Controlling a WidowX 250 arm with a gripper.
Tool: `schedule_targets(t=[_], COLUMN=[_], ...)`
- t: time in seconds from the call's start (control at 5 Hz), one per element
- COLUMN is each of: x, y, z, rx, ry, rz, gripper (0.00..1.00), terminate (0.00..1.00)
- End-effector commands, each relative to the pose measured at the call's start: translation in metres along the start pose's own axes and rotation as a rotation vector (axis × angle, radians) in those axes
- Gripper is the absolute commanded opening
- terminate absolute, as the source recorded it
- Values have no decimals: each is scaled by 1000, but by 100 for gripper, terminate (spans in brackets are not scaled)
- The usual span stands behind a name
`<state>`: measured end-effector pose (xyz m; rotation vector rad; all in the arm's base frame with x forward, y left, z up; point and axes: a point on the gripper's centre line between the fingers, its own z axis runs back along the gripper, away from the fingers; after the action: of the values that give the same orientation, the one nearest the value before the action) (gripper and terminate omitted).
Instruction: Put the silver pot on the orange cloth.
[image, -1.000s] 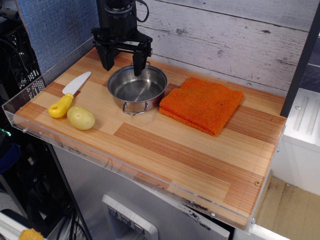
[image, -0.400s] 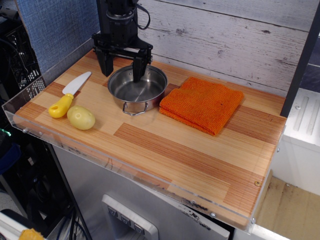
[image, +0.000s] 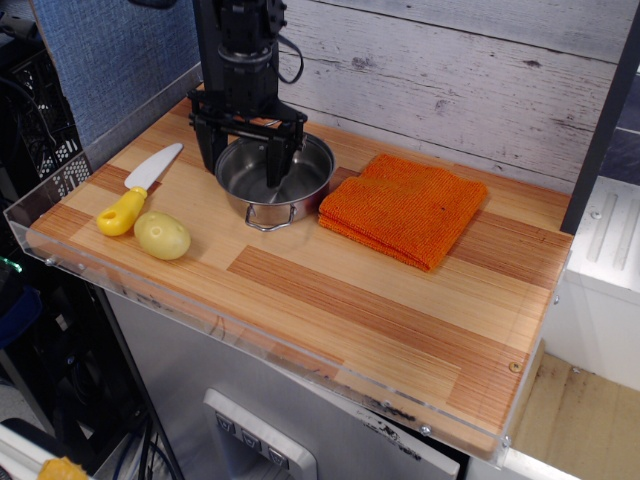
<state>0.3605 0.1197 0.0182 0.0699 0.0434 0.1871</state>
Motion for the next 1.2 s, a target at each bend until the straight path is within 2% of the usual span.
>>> schedule_targets(t=[0.0,0.4,0.6,0.8,1.0], x=[0,-1,-6,-14,-15], y=[5,5,11,26,28], z=[10,11,21,60,97], rx=[19,26,40,72,77], ry=[-18,-18,-40,-99,-132], rz=[4,16,47,126,187], gripper=[0,0,0,0,0], terminate=[0,0,0,0,0])
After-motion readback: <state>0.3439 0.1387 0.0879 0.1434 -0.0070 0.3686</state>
